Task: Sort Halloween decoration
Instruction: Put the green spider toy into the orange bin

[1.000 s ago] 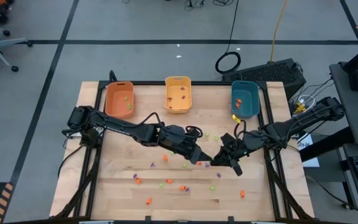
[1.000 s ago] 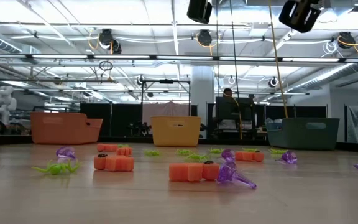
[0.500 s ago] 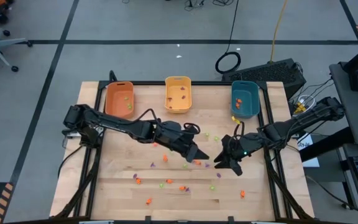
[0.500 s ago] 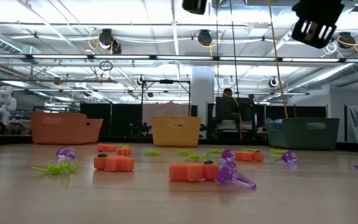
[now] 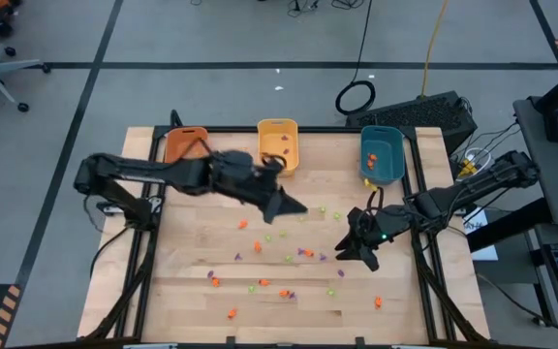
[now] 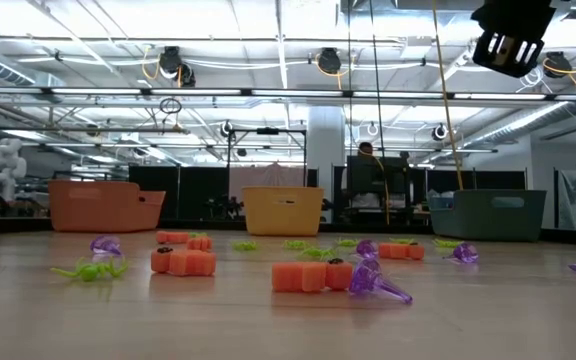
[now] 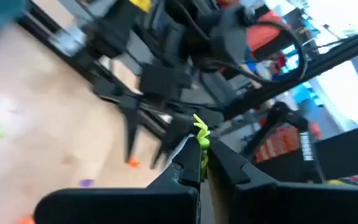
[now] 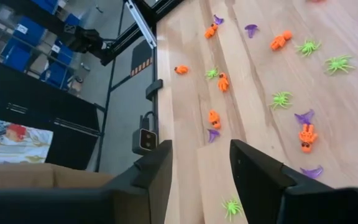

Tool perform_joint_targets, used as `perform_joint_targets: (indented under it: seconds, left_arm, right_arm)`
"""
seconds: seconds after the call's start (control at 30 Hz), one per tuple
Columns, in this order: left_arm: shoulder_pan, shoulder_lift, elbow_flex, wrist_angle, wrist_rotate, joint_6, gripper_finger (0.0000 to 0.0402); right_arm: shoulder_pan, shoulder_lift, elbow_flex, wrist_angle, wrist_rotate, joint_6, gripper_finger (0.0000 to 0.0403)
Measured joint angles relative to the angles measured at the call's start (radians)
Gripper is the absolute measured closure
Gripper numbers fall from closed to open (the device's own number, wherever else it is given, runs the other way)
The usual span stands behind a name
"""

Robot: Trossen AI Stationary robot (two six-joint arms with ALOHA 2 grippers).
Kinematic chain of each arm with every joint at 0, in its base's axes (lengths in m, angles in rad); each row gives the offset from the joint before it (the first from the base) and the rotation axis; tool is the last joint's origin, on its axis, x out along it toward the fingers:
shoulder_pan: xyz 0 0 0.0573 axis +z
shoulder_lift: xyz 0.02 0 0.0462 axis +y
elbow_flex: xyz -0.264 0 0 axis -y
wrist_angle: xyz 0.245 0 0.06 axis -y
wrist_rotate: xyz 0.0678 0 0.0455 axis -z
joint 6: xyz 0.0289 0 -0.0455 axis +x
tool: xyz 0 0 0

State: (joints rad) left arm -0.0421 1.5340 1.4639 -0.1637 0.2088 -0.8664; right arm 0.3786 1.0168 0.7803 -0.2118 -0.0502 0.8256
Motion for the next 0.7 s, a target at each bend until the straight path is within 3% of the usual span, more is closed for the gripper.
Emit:
perform_joint_targets:
  seconds: [0.4, 0.7]
  left_arm:
    - [0.142, -0.181, 0.000, -0.201, -0.003, 0.373, 0.0391]
    - [0.193, -0.209, 0.000, -0.214, -0.002, 0.844, 0.0391]
  right_arm:
    - [-0.072, 0.000, 0.000, 0.063, 0.127, -0.067, 0.0257]
    - [-0.098, 0.000, 0.000, 0.109, 0.185, -0.286, 0.0257]
